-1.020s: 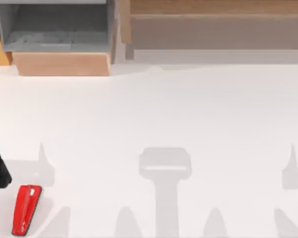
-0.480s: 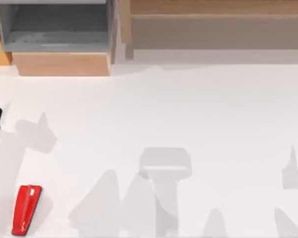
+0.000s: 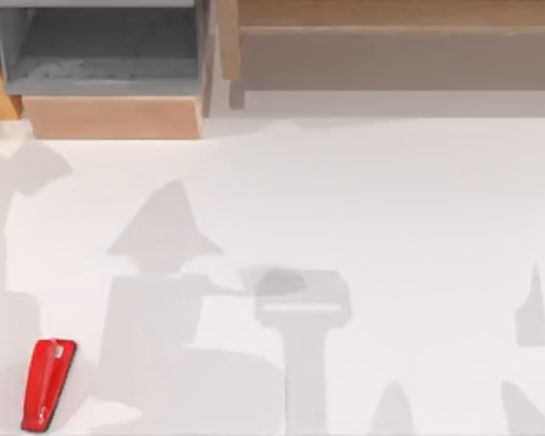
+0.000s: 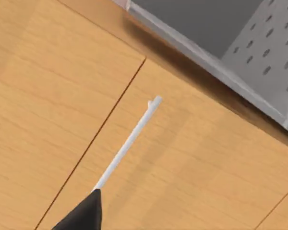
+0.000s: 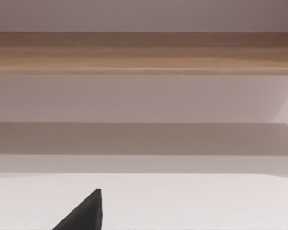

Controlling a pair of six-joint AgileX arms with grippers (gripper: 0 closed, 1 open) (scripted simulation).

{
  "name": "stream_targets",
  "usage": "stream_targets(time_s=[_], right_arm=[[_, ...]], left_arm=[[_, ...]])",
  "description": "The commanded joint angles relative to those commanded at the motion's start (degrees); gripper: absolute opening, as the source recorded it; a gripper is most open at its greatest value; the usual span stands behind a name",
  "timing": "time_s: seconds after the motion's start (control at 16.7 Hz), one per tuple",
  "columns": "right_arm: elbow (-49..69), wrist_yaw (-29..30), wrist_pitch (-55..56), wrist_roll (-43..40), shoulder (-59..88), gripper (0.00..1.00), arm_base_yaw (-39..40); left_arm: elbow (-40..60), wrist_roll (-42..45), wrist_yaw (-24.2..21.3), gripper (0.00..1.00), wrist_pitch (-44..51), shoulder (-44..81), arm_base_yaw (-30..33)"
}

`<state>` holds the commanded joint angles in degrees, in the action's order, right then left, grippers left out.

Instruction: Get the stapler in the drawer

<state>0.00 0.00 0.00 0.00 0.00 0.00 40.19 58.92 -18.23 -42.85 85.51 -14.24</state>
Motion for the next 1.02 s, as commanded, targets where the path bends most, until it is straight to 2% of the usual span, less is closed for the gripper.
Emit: stream_targets(time_s=[0.3,0.54,0.72,1.02], right_arm=[[0.00,0.00,0.00,0.00,0.00,1.00,0.00],[0.00,0.00,0.00,0.00,0.00,1.00,0.00],[0.00,0.00,0.00,0.00,0.00,1.00,0.00],[0.00,0.00,0.00,0.00,0.00,1.00,0.00]], left_arm=[[12.18,17.02,-4.46,1.00,-13.04,24.15,-5.23],[19.26,26.89,-7.09,1.00,-20.63,38.12,-8.26],[22.25,31.05,-8.20,1.00,-23.84,44.01,-9.52],[22.83,31.87,-8.42,1.00,-24.47,45.17,-9.76]])
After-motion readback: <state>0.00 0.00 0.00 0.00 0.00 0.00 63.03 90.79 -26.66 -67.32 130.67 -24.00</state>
